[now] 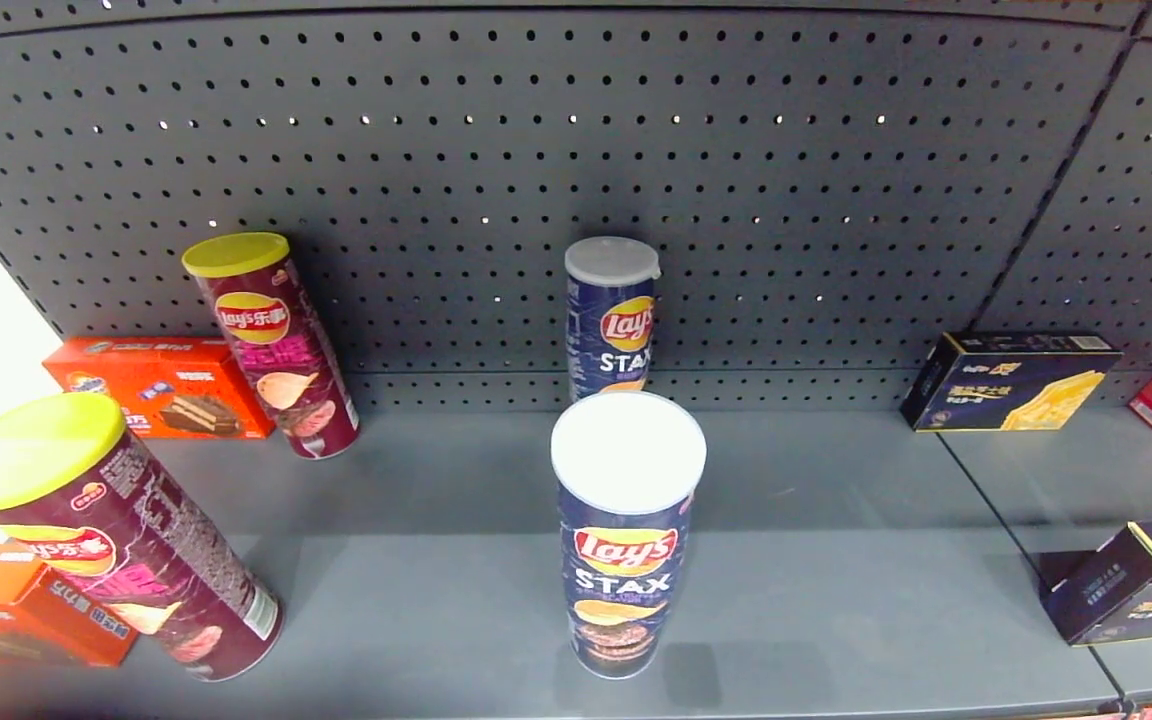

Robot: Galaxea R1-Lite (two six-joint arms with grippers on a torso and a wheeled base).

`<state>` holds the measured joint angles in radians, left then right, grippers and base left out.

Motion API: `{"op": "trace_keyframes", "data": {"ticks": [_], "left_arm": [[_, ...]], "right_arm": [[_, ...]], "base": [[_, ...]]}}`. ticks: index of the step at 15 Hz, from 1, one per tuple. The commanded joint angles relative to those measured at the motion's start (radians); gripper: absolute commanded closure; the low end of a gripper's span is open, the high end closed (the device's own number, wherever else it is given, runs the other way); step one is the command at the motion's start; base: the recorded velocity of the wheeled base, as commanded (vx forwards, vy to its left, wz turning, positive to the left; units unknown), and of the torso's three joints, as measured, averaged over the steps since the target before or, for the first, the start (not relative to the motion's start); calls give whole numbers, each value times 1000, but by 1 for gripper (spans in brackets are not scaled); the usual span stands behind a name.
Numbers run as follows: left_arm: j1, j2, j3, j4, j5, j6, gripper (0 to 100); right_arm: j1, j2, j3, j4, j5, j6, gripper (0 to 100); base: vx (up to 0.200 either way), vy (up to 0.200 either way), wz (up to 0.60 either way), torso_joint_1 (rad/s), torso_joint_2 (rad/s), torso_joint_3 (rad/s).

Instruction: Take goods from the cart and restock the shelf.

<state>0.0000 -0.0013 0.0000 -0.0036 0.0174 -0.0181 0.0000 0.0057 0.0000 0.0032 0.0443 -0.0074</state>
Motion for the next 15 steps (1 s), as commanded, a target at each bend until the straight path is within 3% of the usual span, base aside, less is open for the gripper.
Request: {"op": "trace_keyframes", "data": {"ticks": [1,7,9,13,15], "left_arm": [[0,1,0,-1,1,0,0],[0,1,0,-1,-2,3,0],[0,1,0,-1,1,0,0],[0,1,0,-1,-1,1,0],[0,1,0,-1,1,0,0]], "right_arm": [[0,2,0,0,0,0,0],[0,2,0,0,0,0,0],[0,2,0,0,0,0,0],[0,2,0,0,0,0,0],[0,2,0,0,0,0,0]], "base": [[0,0,0,0,0,0],[0,0,0,0,0,0],[-200,0,0,0,5,5],[0,0,0,0,0,0],[-200,0,0,12,0,0]]}}
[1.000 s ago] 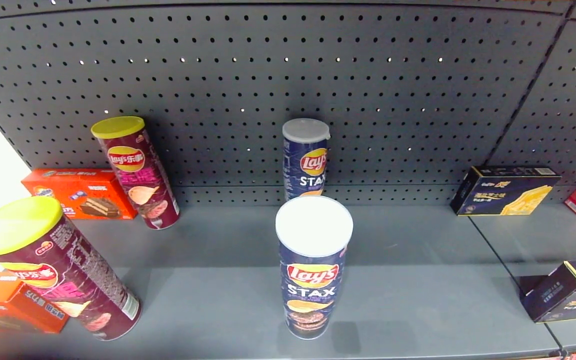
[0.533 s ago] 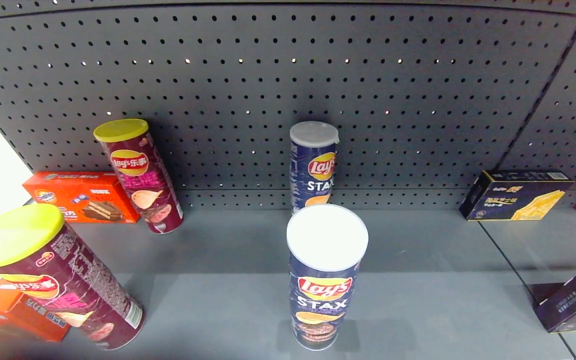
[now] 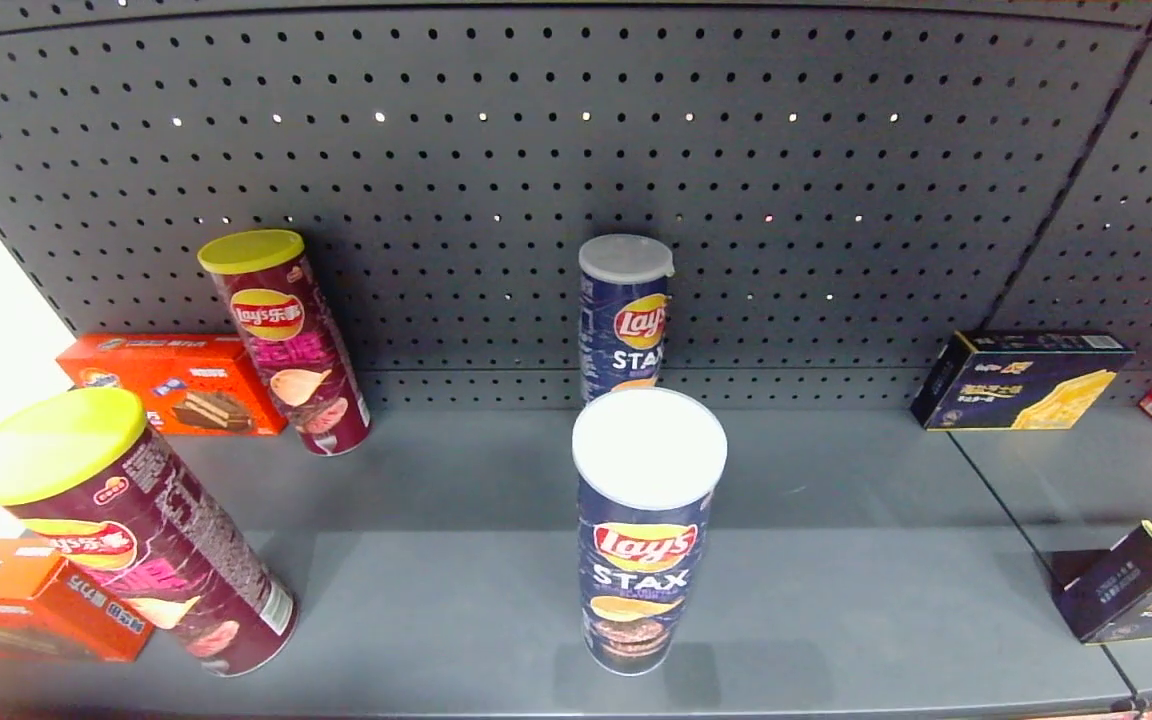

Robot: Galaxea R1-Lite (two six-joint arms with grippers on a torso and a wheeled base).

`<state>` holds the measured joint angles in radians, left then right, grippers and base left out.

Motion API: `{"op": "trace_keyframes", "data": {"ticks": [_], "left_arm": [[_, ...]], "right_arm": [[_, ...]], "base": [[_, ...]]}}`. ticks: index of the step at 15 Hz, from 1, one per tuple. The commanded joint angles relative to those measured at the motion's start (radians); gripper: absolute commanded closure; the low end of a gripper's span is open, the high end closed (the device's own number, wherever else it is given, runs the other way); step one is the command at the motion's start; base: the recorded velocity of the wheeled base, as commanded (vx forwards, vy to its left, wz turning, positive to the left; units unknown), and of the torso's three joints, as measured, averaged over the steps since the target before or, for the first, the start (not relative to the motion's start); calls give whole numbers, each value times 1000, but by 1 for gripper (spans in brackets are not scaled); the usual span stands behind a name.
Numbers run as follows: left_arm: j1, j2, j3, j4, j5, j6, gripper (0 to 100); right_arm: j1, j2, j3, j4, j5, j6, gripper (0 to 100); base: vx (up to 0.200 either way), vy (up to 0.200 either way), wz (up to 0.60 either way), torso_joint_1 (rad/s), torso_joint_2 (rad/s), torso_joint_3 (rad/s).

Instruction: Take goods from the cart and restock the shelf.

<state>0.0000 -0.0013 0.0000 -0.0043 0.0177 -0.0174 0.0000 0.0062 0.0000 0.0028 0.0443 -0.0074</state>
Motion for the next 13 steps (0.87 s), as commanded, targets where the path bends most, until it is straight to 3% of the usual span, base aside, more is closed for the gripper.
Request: {"op": "trace_keyframes", "data": {"ticks": [1,13], "left_arm": [[0,1,0,0,1,-1,0],[0,1,0,0,-1,-1,0]], "right_arm": [[0,1,0,0,0,0,0],[0,1,0,0,-1,0,0]], "base": [[-200,0,0,12,2,2],[0,0,0,0,0,0]]}}
